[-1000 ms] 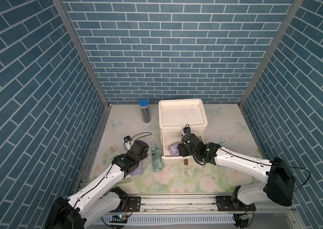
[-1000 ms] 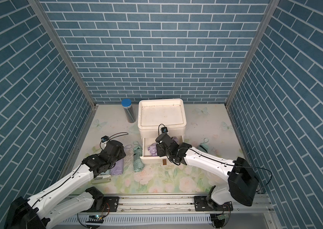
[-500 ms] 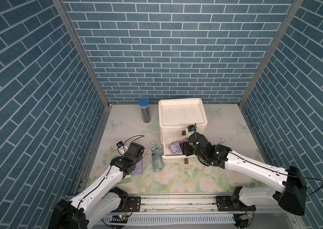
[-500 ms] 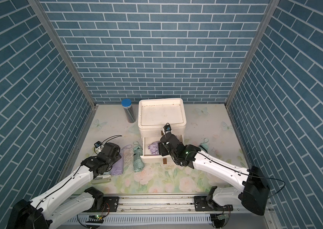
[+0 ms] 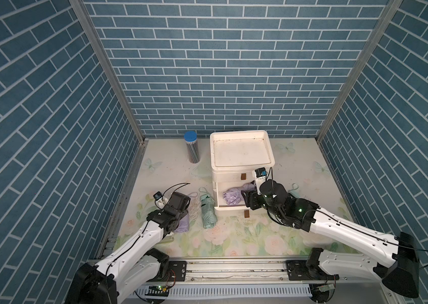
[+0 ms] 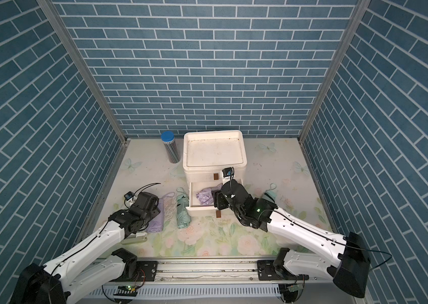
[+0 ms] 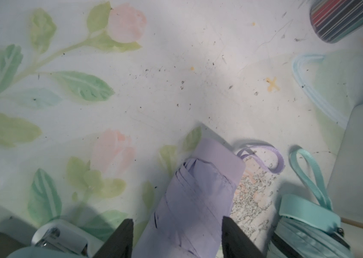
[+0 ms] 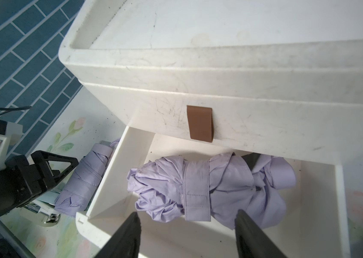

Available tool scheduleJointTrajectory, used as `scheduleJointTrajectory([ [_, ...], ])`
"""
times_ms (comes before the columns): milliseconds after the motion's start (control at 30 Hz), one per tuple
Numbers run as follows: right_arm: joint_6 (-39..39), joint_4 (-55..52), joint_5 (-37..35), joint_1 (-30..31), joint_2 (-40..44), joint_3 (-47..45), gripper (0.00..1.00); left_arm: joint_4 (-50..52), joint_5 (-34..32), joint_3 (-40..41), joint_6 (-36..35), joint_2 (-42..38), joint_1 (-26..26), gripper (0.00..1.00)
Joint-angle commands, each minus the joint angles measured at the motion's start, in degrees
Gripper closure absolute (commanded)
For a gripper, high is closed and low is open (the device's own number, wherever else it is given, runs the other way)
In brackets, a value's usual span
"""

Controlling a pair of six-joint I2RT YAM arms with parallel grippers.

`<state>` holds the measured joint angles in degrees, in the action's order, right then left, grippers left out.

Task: Place the umbrella in the drawer by color
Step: Place the umbrella in the drawer, then pick up the umbrella from the center of the board.

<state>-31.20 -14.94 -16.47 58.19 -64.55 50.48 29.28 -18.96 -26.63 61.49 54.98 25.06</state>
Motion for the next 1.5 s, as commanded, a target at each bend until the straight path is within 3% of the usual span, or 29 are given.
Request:
scheduleJointTrajectory([
  [0,-0.29,1.49,0.15,0.22,0.65,-1.21,0.32,0.0,1.85,1.63,0.38,0.73,-0.47,0.42],
  [333,-0.77,2.8,0.2,0.27,0.31,-2.28,0.32,-0.14,3.07,3.75,0.22,1.27,-0.58,0.43],
  [433,-0.79,3.19,0.46,0.26,0.3,-2.0,0.33,-1.99,4.4,3.99,0.03,3.53,-0.54,0.52],
  [567,-0.88,3.41,0.43,0.32,0.64,-1.97,0.33,-3.0,4.99,3.93,-0.15,5.13,-0.47,0.73],
  [767,-1.58,4.22,0.96,0.31,1.09,-2.58,0.33,-1.39,3.46,2.56,-0.99,2.92,-0.5,1.0],
  [1267,-3.41,1.5,-0.17,0.08,2.87,0.22,0.3,2.06,-7.16,-15.2,-9.56,-6.81,1.9,1.0],
  [1467,-4.55,-1.79,-1.63,-0.32,4.76,1.53,0.28,-4.9,-7.95,-25.66,-22.49,-5.03,6.1,1.0],
])
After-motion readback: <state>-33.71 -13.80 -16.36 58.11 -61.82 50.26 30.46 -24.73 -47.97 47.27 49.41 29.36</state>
